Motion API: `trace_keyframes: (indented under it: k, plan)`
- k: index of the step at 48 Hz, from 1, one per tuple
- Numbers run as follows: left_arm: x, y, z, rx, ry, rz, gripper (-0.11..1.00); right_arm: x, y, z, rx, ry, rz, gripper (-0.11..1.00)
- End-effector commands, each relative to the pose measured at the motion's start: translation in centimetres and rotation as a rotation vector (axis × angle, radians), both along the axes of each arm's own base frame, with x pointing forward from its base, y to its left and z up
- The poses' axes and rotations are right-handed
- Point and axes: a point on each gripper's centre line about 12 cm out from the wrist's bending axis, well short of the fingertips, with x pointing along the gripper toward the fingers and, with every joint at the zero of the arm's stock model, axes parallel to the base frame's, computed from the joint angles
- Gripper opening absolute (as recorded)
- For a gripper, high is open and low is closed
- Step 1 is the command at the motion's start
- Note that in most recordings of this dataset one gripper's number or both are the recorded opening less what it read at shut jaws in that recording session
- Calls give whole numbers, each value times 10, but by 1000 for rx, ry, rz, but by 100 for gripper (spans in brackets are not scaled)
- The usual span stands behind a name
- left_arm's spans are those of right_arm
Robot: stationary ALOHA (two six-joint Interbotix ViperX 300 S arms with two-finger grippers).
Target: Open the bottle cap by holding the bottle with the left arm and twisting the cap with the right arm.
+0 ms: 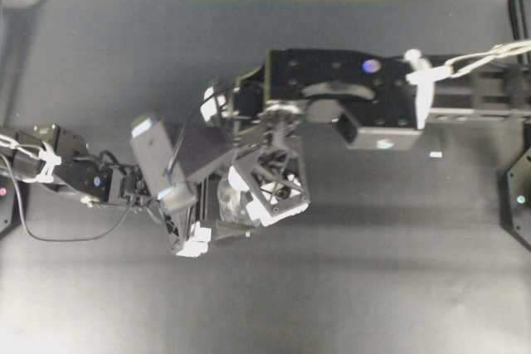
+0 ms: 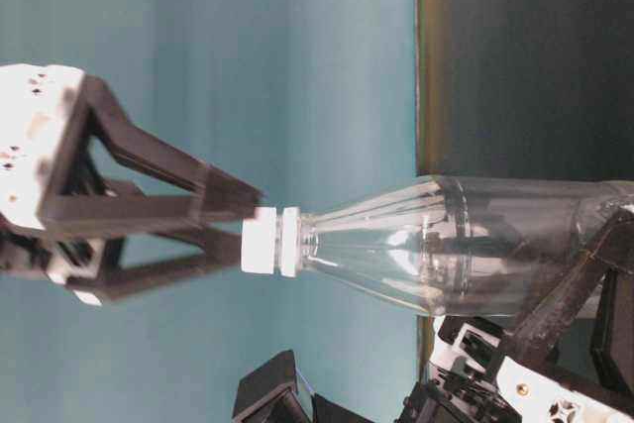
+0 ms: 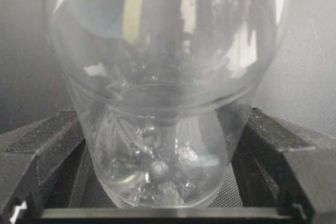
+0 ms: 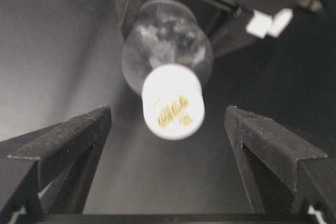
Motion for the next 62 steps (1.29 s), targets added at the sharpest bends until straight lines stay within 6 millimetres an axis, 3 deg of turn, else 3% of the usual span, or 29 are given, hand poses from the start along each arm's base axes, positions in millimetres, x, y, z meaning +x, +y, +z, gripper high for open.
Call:
trace_keyframes:
  k: [1,13,18,30,50,62]
  plan:
    - [2,1,1,-2,-6,4,86,-12,-2,36,26,-67,-66,84]
    - [2,-1,2,-5,-7,2,86,-14,-6,69,193,-70,-504,84]
    - [2,-1,2,-7,-9,1,86,-11,-7,67,244,-6,-689,84]
    - [2,-2,2,-7,-7,-1,86,-2,-3,50,335,99,-947,83]
    - [1,-2,1,-6,-6,-1,86,11,-3,-1,316,213,-1054,83]
    - [2,-2,2,-7,-7,-2,86,15,-6,-11,323,206,-1067,83]
